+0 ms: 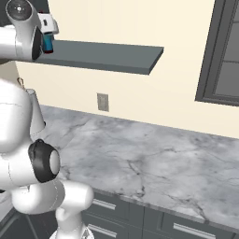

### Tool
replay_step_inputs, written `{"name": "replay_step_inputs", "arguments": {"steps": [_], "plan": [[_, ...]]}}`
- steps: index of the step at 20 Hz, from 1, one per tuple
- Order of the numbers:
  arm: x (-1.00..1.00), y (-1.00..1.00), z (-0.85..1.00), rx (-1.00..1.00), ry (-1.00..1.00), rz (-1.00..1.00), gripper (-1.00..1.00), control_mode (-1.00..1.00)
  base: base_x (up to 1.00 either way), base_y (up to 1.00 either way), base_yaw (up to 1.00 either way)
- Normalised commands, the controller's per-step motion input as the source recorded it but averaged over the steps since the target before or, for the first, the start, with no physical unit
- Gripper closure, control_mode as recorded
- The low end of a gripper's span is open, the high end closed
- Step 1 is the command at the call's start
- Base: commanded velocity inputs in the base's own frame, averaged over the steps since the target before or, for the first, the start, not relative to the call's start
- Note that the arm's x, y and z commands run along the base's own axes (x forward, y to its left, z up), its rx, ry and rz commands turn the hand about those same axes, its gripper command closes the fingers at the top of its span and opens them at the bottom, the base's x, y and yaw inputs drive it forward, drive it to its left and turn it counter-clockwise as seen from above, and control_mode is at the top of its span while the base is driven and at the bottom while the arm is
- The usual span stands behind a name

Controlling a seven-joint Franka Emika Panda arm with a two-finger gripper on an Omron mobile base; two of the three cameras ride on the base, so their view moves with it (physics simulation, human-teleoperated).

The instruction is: Get the candle and the beer from the cabinet and move them to the dining counter.

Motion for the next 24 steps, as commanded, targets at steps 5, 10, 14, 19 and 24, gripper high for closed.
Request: {"name": "replay_step_inputs", "arguments": {"steps": [5,10,14,19,24], "plan": [[0.39,0.18,0.08,0.01,0.06,-0.01,-1.0,-1.0,0.0,0.0,0.0],[0.38,0.17,0.04,0.02,0.01,0.0,-1.0,-1.0,0.0,0.0,0.0],[0.27,0.17,-0.04,0.0,0.0,0.0,-1.0,-1.0,0.0,0.0,0.0],[0.22,0.08,-0.09,0.0,0.0,0.0,-1.0,-1.0,0.0,0.0,0.0],[0.29,0.0,-0.02,0.0,0.0,0.0,-1.0,-1.0,0.0,0.0,0.0]]}}
